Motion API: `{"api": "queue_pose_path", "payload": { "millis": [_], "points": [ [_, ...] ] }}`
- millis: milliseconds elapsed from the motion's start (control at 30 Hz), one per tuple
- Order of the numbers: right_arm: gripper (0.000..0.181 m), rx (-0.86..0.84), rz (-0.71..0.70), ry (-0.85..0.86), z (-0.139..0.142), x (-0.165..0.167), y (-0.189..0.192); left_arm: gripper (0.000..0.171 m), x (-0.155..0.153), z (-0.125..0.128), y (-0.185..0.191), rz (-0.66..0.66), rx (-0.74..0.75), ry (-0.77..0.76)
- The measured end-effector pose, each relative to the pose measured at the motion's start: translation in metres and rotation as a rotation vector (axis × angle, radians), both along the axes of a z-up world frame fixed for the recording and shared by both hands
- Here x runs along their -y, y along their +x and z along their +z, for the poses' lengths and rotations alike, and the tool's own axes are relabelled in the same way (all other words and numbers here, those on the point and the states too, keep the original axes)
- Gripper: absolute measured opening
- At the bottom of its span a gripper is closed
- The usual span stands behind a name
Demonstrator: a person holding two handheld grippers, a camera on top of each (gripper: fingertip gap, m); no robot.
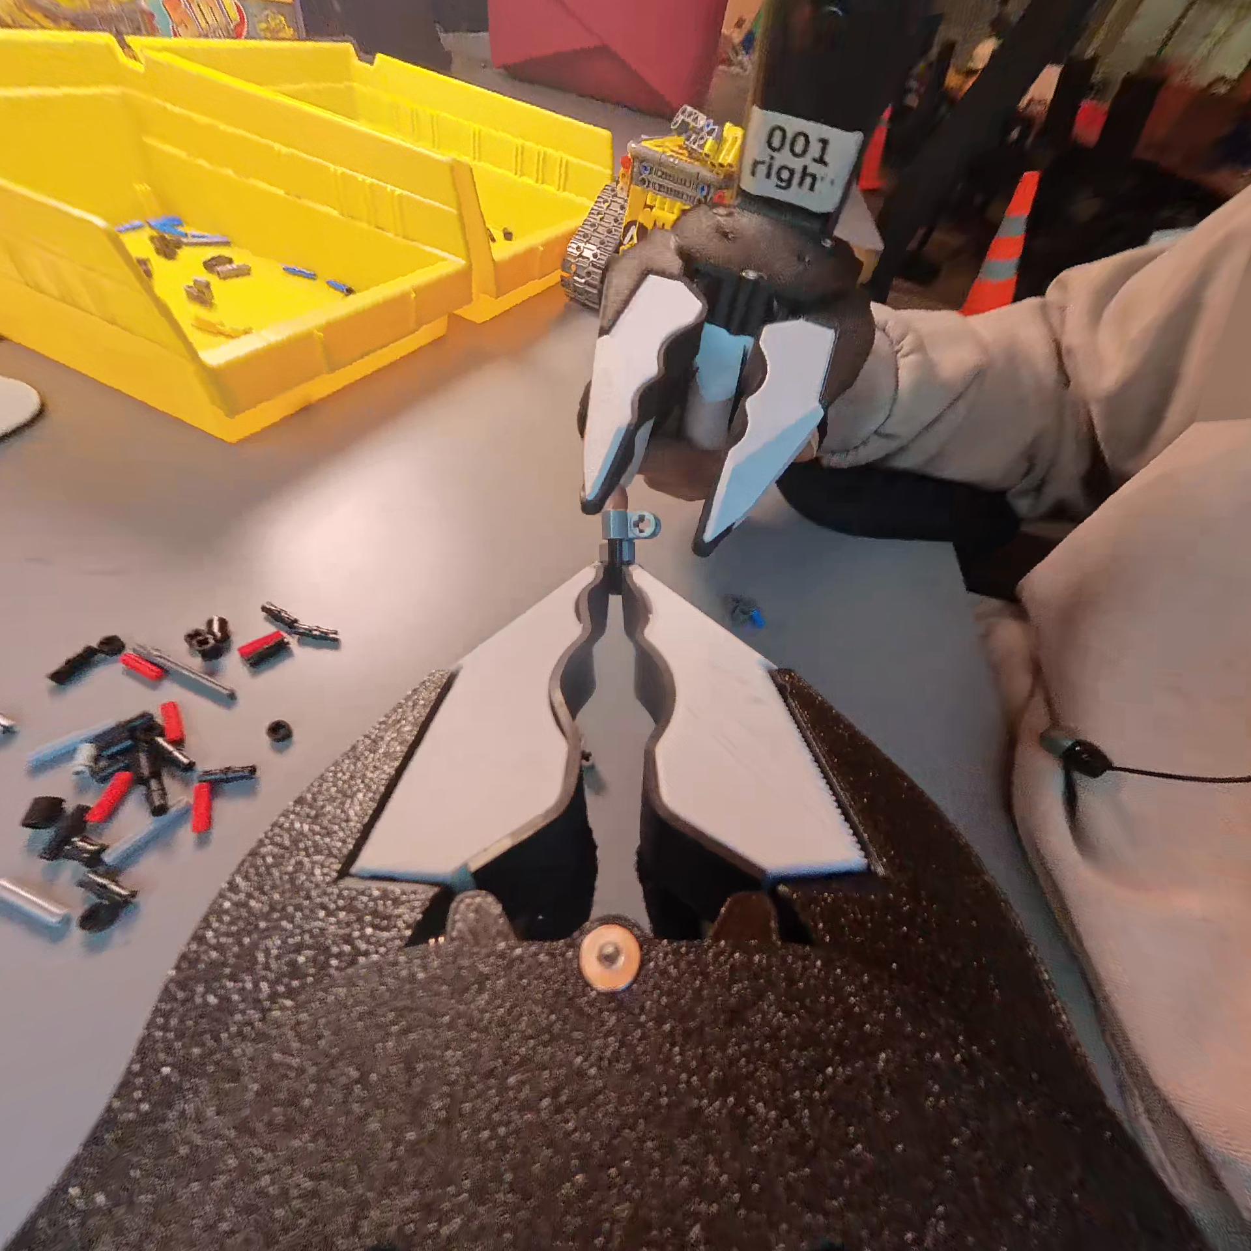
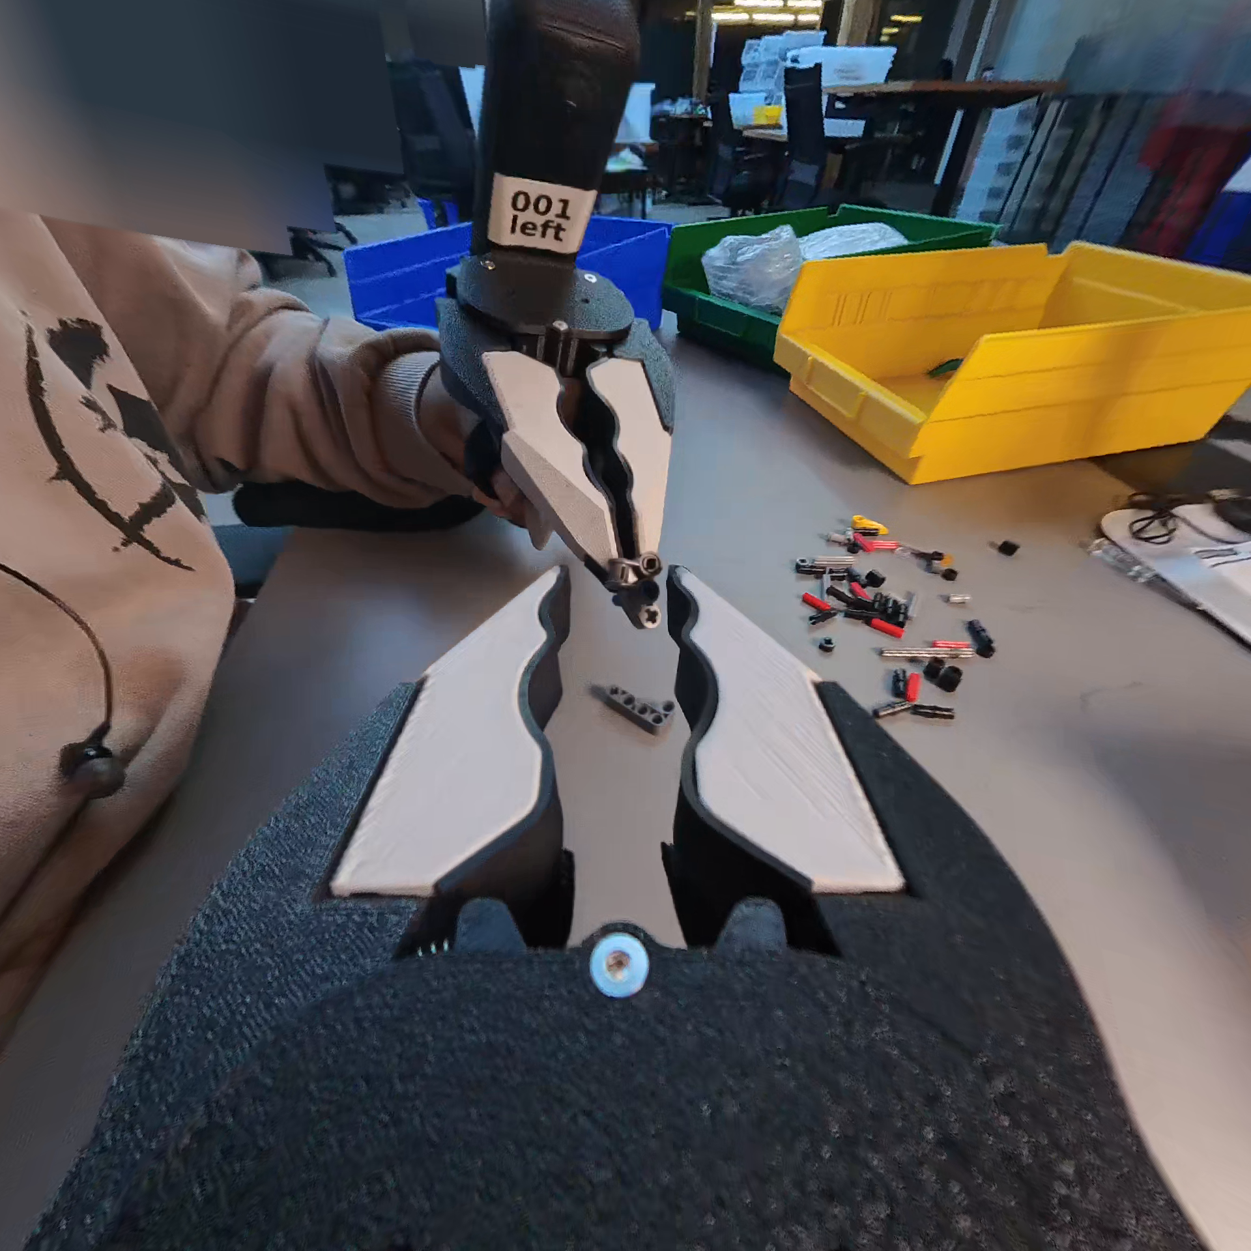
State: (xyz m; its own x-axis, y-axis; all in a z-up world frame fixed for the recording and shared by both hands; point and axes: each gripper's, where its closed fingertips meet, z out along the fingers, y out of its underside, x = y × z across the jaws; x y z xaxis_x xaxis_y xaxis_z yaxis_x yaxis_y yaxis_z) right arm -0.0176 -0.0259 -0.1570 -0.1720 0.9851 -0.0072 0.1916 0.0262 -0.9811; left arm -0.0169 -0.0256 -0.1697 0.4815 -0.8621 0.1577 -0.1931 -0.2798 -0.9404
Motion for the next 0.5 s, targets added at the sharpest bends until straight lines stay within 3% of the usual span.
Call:
{"api": "queue_pose_path", "payload": {
  "millis": [333,500],
  "points": [
    [0.013,0.029,0.005,0.031,-0.005,0.004,-0.003,0.003,0.004,0.001,0.002,0.016,-0.181,0.216],
    [0.012,-0.096,-0.024,-0.024,0.015,0.001,-0.008,0.002,0.001,0.018,-0.003,0.043,-0.054,0.193]
  ]
}}
